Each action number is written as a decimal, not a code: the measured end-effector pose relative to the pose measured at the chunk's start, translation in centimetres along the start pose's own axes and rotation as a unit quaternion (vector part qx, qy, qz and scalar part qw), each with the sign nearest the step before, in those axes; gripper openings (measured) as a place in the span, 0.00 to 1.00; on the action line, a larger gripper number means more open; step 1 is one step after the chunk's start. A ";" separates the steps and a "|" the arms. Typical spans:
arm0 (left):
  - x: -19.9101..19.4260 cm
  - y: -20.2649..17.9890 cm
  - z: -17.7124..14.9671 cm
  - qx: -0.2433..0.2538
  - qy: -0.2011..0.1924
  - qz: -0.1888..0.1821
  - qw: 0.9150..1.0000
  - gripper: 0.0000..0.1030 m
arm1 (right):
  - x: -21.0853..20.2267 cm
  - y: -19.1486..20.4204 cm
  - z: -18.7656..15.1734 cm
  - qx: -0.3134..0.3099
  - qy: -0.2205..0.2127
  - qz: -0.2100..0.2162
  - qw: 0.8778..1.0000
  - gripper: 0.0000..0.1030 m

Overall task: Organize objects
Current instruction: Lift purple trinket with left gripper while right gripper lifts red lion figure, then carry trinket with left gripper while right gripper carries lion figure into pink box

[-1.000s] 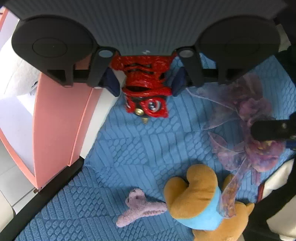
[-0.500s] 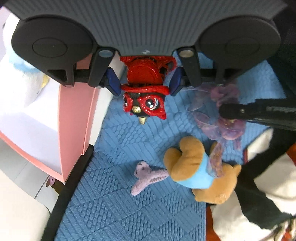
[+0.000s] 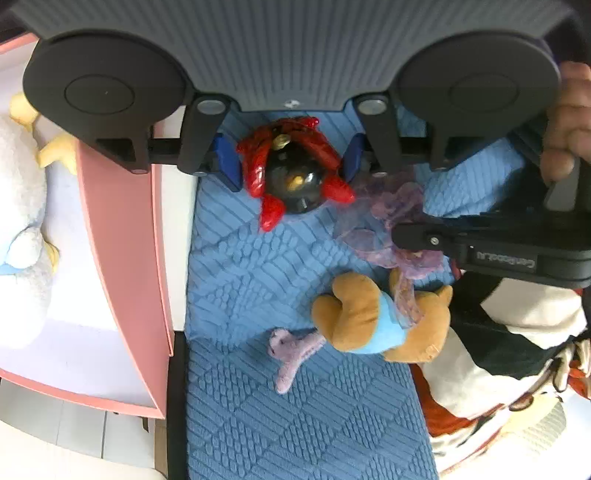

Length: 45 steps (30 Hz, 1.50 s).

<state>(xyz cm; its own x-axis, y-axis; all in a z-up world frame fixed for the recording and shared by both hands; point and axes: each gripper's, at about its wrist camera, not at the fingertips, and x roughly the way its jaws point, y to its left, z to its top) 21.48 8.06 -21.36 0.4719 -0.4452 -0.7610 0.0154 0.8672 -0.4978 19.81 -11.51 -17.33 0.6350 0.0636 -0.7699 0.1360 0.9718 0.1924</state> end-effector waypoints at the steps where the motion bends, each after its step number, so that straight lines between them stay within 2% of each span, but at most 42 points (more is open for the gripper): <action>1: 0.0 0.0 0.0 0.001 0.001 0.000 1.000 0.17 | 0.0 -0.1 -0.1 0.005 -0.004 0.000 1.000 0.64; 4: 0.2 -0.1 -0.1 0.003 0.002 0.001 1.000 0.17 | 0.3 -0.4 0.0 0.020 -0.021 0.002 1.000 0.74; 10: 0.3 0.0 -0.2 0.001 0.002 0.000 1.000 0.17 | 2.1 -0.3 -0.4 0.029 -0.012 0.000 0.999 0.75; 13: 0.2 0.0 -0.3 0.004 0.000 -0.002 1.000 0.17 | 2.4 -0.5 -0.8 0.045 -0.008 -0.008 0.999 0.72; 14: 0.2 0.0 -0.3 0.002 0.000 -0.004 1.000 0.17 | 2.2 -0.5 -0.8 0.044 -0.011 -0.007 0.999 0.65; 16: 0.0 0.1 -0.3 -0.003 -0.003 -0.005 1.000 0.17 | 1.9 -0.4 -0.8 0.033 -0.012 0.001 0.999 0.59; 19: -0.3 0.2 -0.4 -0.017 -0.003 -0.017 1.000 0.17 | 1.3 -0.1 -0.7 0.021 -0.006 -0.009 1.000 0.59; 21: -0.7 0.0 -0.5 -0.014 -0.007 -0.012 1.000 0.16 | 0.8 0.0 -0.7 0.018 -0.004 -0.014 1.000 0.59; 24: -1.3 -0.6 -0.8 -0.017 -0.006 -0.013 1.000 0.16 | -0.4 -0.3 -0.2 0.022 -0.010 -0.005 1.000 0.59; 29: -2.2 -3.3 -1.2 0.005 -0.006 -0.001 1.000 0.16 | -2.2 -0.8 1.0 0.022 -0.012 0.006 1.000 0.59; 37: -5.7 -8.9 0.4 0.041 -0.027 -0.026 0.998 0.17 | -7.3 -1.5 4.3 0.007 -0.026 0.019 0.999 0.59; 40: -6.8 -10.7 1.3 0.039 -0.026 -0.049 0.998 0.16 | -9.2 -2.2 5.9 0.008 -0.037 0.022 0.999 0.59; 45: -8.1 -15.3 2.9 0.080 -0.024 -0.040 0.996 0.17 | -11.8 -3.4 8.7 0.008 -0.051 0.021 0.998 0.59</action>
<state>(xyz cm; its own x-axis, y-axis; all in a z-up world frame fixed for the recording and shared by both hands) 19.92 -0.99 -6.35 0.5046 -0.5060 -0.6995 0.1924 0.8558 -0.4803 18.48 -17.55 -3.66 0.7141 0.0796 -0.6955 0.1190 0.9653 0.2326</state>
